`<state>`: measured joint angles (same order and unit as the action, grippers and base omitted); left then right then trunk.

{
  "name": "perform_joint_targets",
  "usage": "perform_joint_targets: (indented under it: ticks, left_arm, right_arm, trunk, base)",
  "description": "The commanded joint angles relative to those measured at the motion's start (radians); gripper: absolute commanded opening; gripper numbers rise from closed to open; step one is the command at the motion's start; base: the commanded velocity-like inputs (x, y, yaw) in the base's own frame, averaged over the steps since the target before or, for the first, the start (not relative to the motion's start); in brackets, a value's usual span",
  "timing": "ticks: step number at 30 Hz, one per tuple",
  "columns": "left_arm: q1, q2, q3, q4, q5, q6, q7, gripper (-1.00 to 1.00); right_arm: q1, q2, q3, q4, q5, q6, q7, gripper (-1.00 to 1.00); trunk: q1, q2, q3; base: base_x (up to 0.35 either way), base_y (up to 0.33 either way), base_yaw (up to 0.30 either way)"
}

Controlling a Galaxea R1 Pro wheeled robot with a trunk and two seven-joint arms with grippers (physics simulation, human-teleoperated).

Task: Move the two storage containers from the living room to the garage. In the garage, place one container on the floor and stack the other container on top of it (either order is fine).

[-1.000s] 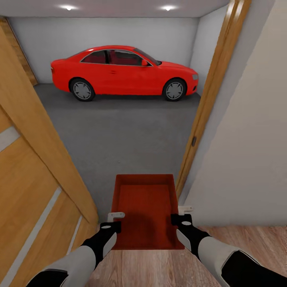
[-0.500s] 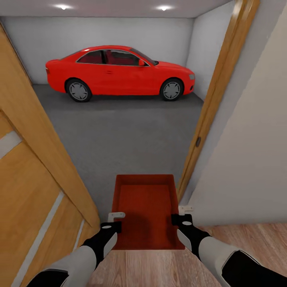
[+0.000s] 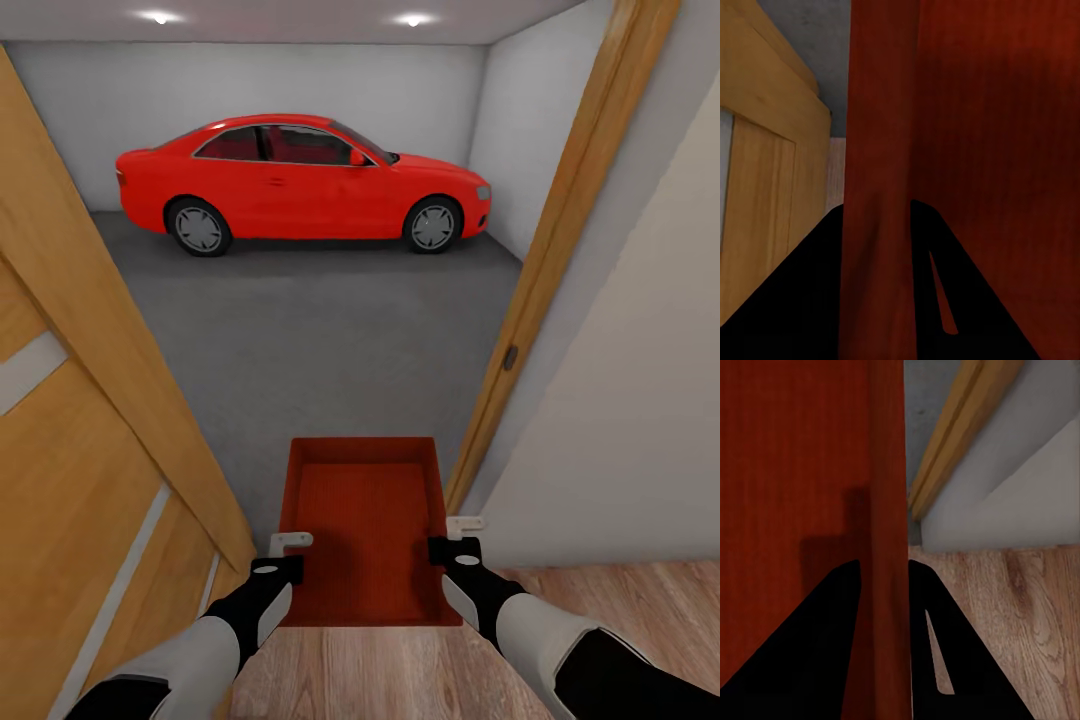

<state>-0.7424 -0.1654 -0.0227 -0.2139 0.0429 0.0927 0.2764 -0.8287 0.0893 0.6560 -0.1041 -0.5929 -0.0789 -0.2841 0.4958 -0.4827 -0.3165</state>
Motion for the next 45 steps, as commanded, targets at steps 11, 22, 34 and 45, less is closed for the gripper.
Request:
perform_joint_targets:
  ticks: [11,22,34,45]
  left_arm:
    - [0.0,0.001,-0.019,-0.006,-0.021,0.007,0.024,-1.0]
    - [0.0,0.001,-0.019,-0.007,-0.021,0.007,0.026,-1.0]
    - [0.0,0.001,-0.018,-0.006,-0.021,0.008,0.026,-1.0]
    - [0.0,0.002,-0.019,-0.005,-0.021,0.009,0.026,-1.0]
  right_arm:
    - [-0.001,-0.005,-0.009,0.023,-0.025,-0.007,-0.03,-1.0]
    - [-0.001,-0.008,-0.009,0.023,-0.025,-0.007,-0.03,-1.0]
    - [-0.001,-0.006,-0.009,0.023,-0.025,-0.007,-0.03,-1.0]
    - [-0.001,-0.007,-0.009,0.023,-0.025,-0.007,-0.03,-1.0]
  trunk:
    - [0.0,-0.002,-0.001]
    - [0.0,-0.002,-0.001]
    - [0.0,-0.002,-0.001]
    - [0.0,-0.002,-0.001]
  base:
    - [0.0,0.0,0.0]
    - [0.0,0.0,0.0]
    - [0.162,0.0,0.0]
    - [0.321,0.0,0.0]
